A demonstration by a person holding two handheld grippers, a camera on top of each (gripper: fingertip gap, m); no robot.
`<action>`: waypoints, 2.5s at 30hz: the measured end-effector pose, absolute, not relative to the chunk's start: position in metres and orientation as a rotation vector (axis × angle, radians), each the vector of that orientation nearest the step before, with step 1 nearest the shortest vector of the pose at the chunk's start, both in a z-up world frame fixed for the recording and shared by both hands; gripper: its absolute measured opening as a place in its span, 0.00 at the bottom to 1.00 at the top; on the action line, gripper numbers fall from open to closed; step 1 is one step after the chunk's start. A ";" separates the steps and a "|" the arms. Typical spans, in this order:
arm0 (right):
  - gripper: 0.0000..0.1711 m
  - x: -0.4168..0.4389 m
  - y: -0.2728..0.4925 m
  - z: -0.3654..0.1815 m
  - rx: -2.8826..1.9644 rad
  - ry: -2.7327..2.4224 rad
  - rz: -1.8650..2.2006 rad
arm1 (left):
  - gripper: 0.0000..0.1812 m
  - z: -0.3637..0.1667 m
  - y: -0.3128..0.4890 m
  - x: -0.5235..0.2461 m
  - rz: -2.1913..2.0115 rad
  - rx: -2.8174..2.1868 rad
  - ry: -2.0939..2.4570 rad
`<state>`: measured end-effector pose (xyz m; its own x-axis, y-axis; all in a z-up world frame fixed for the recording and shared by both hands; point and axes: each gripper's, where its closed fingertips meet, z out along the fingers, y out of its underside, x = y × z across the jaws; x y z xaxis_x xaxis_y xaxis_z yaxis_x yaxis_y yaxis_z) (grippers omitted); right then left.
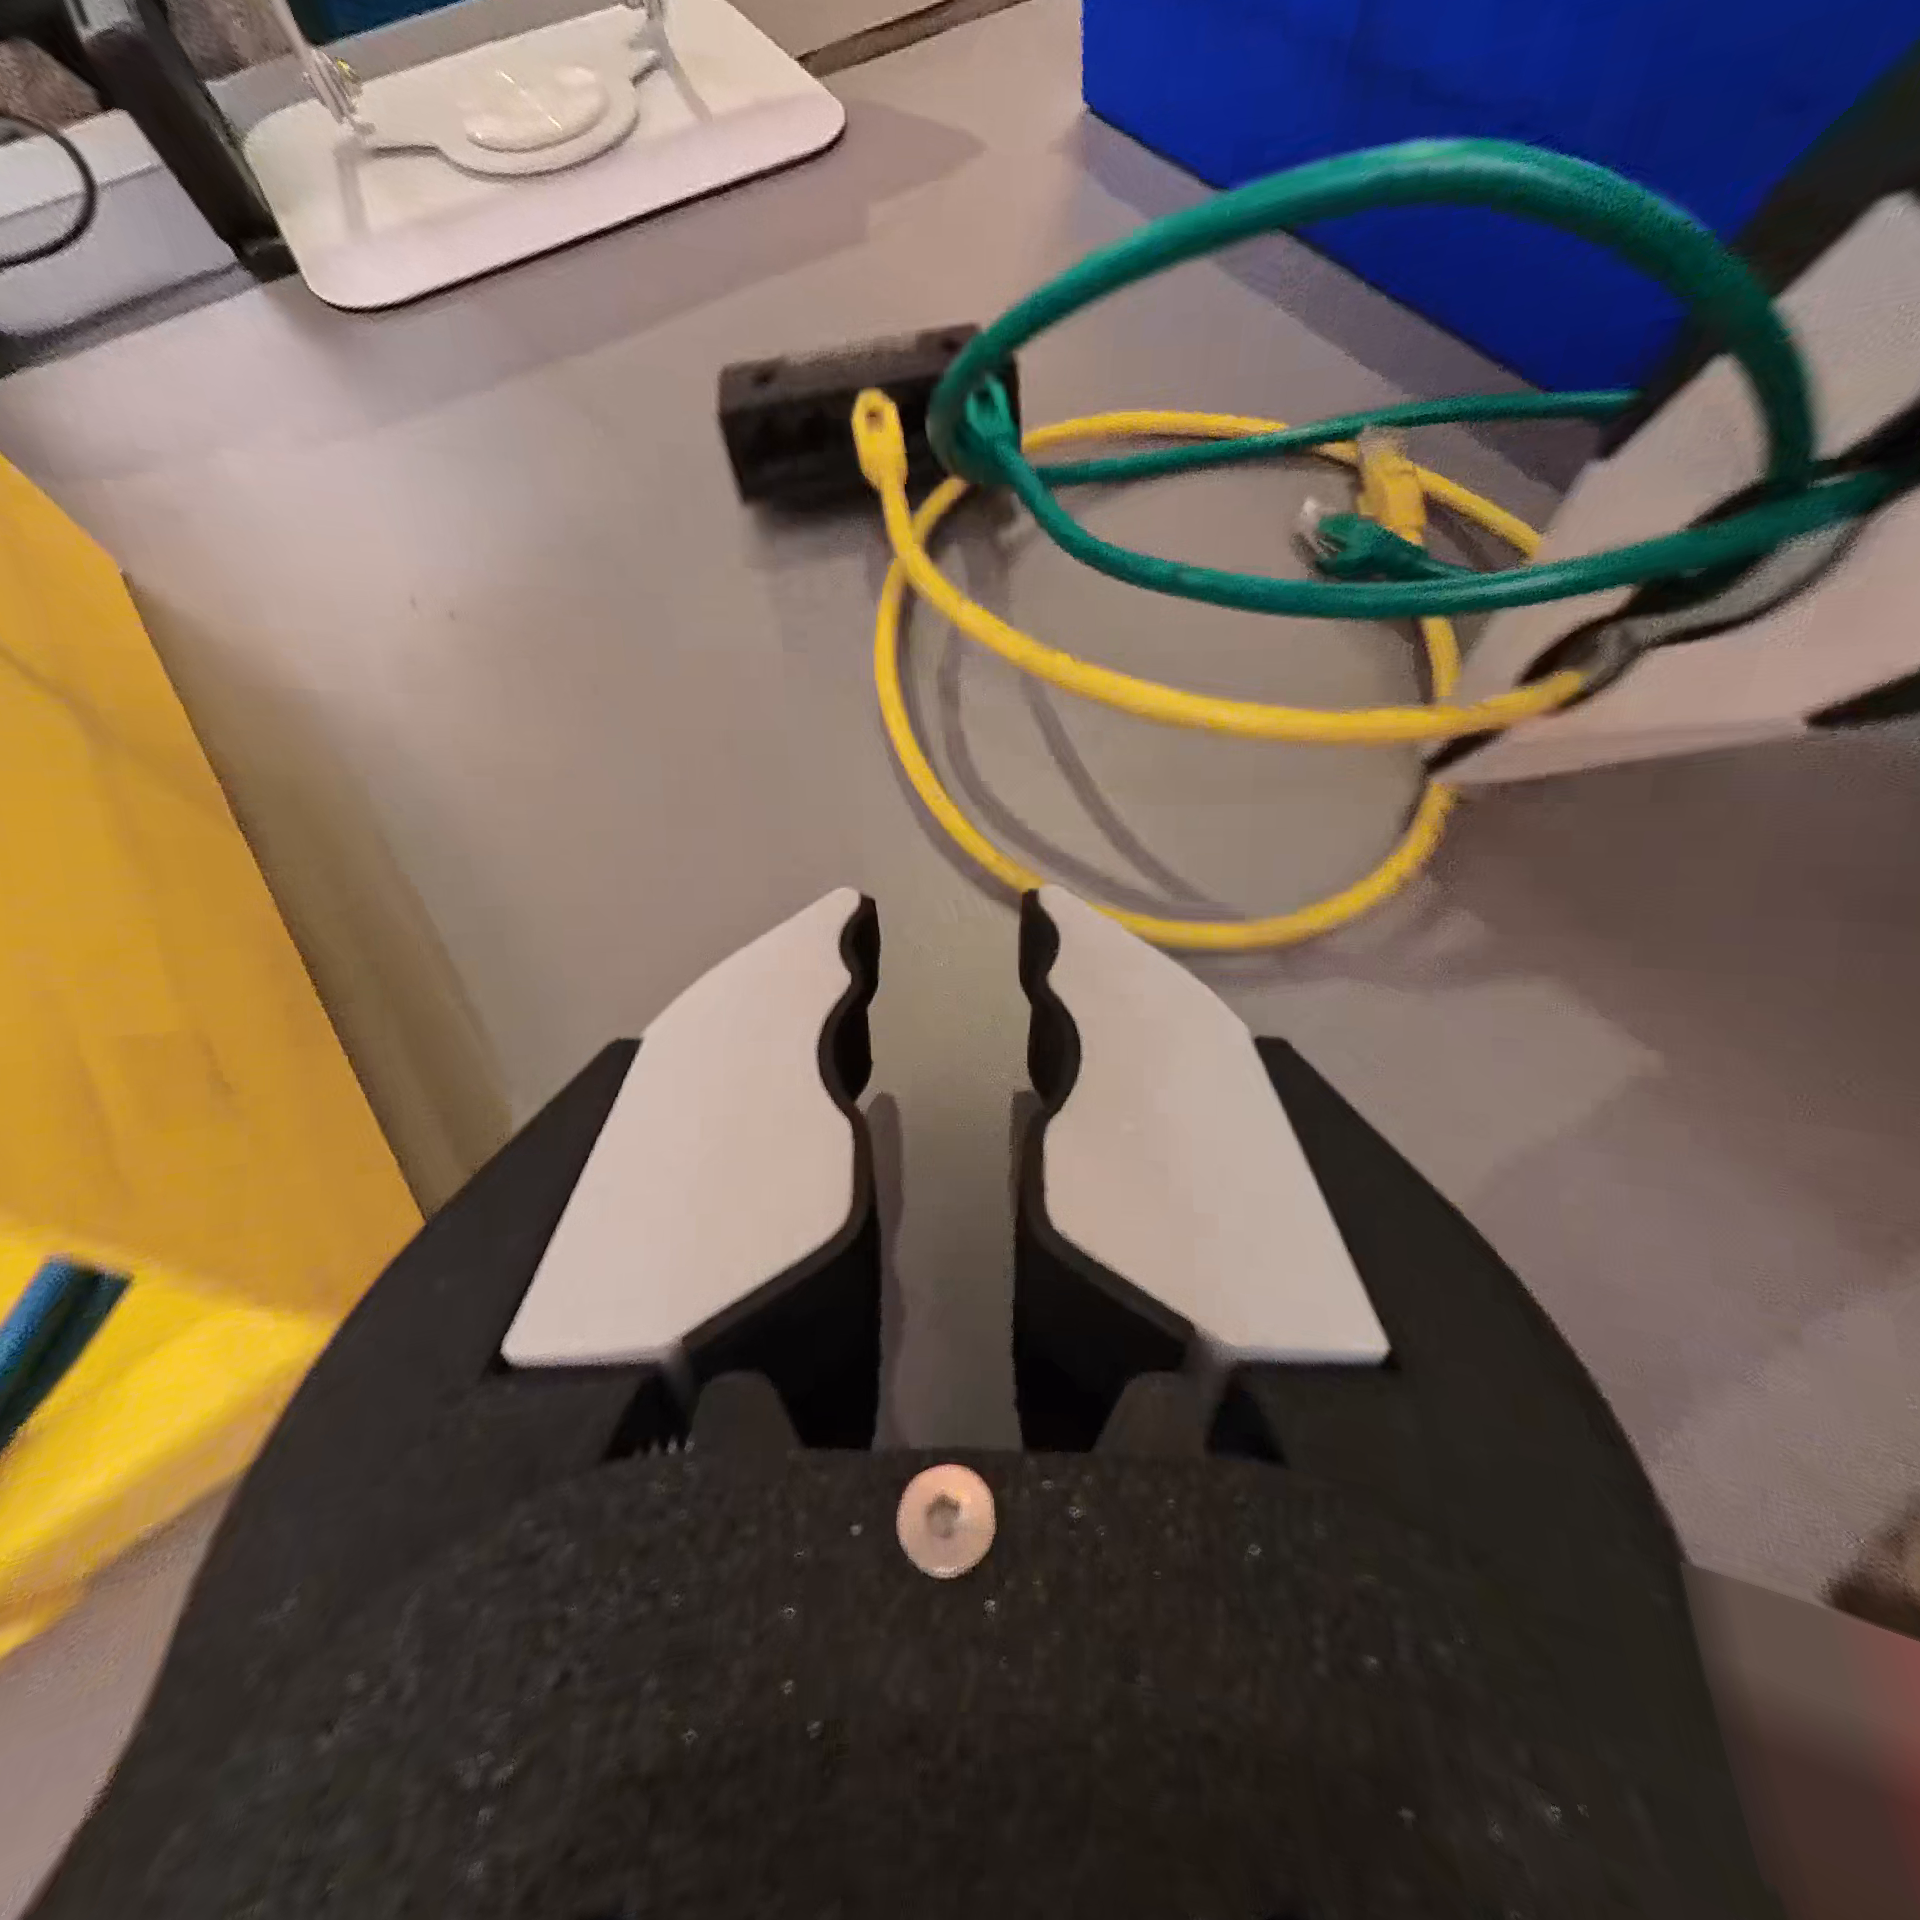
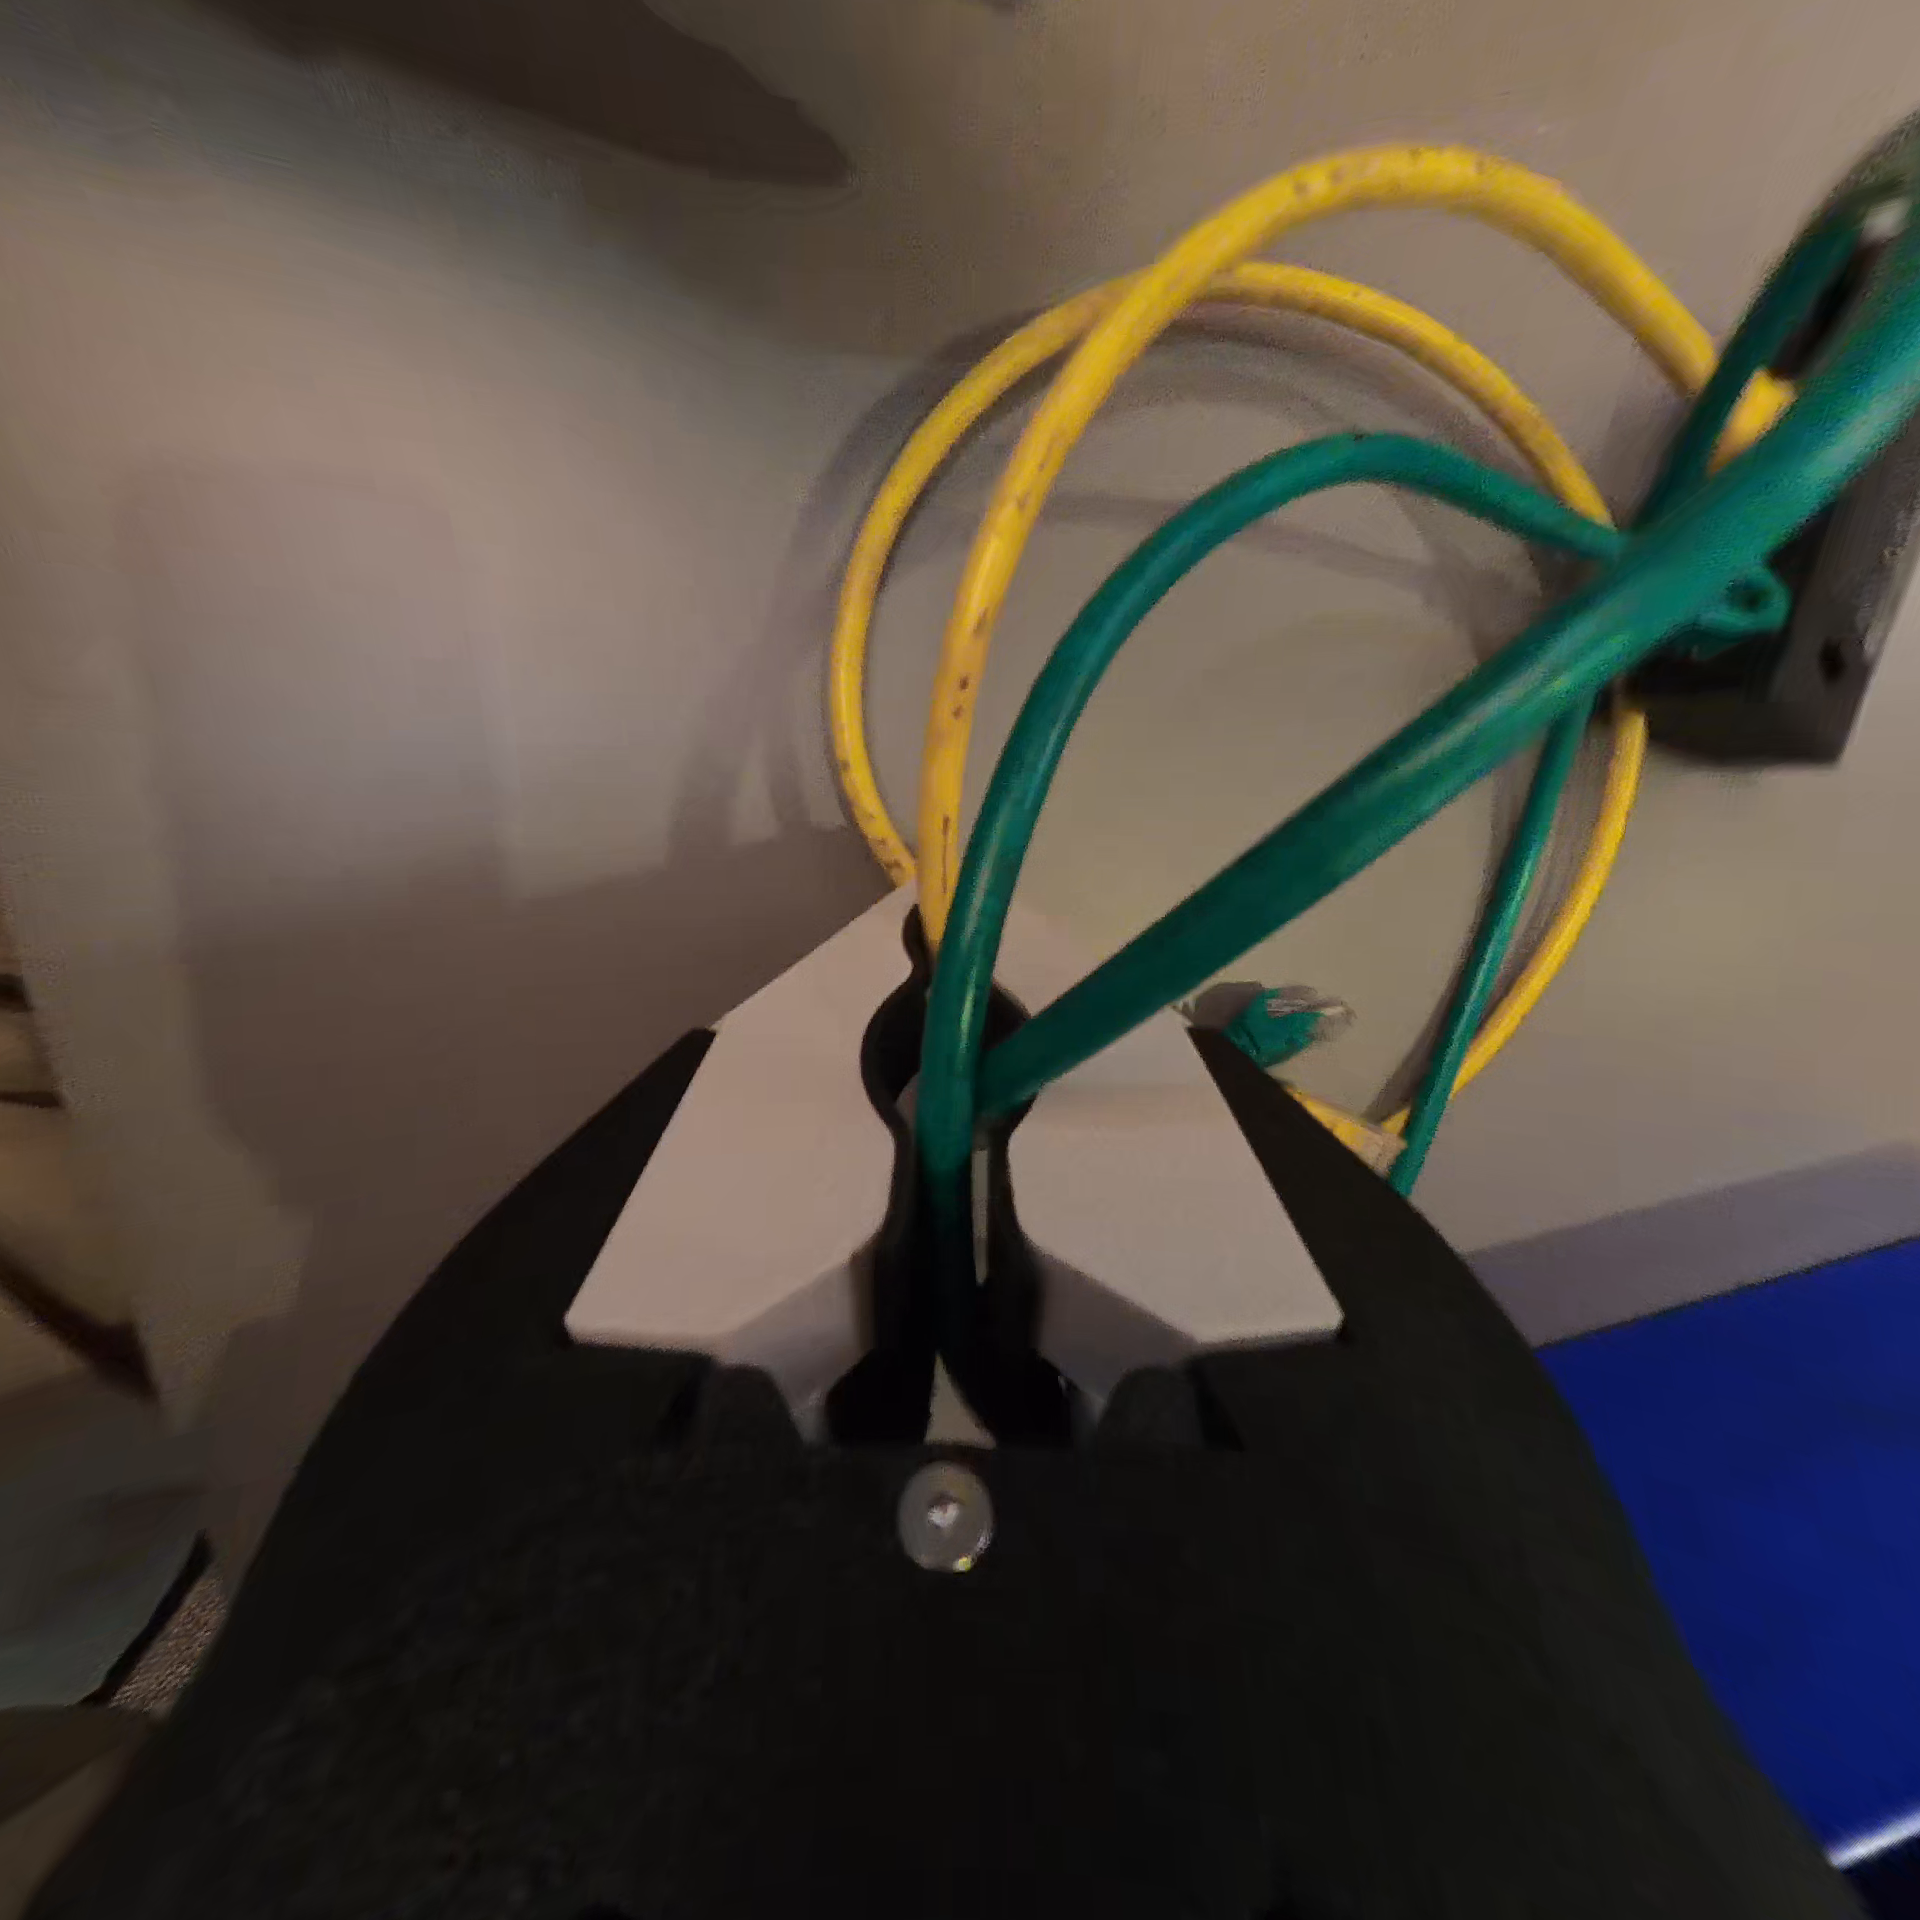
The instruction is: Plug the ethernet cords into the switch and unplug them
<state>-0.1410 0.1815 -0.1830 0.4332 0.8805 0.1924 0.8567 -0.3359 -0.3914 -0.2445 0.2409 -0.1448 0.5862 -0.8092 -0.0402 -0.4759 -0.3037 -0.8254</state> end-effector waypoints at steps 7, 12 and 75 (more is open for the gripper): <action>0.14 -0.127 0.185 -0.189 -2.205 -1.474 -0.049 | 0.13 -0.139 0.212 -0.265 -0.714 -1.990 0.917; 0.38 -0.136 0.164 -0.154 -2.182 -1.442 0.046 | 0.13 -0.144 0.203 -0.261 -0.840 -2.026 0.880; 0.35 -0.146 0.150 -0.051 -1.571 -0.428 1.221 | 0.03 -0.043 0.165 -0.314 -1.925 -1.964 0.520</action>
<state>-0.1459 0.1501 -0.0514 0.4147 0.7713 -0.4828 -0.3013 -0.3843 -0.8727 -0.3137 0.1648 -0.0425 0.0144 -0.4839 0.8750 -0.0220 -0.8750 -0.4836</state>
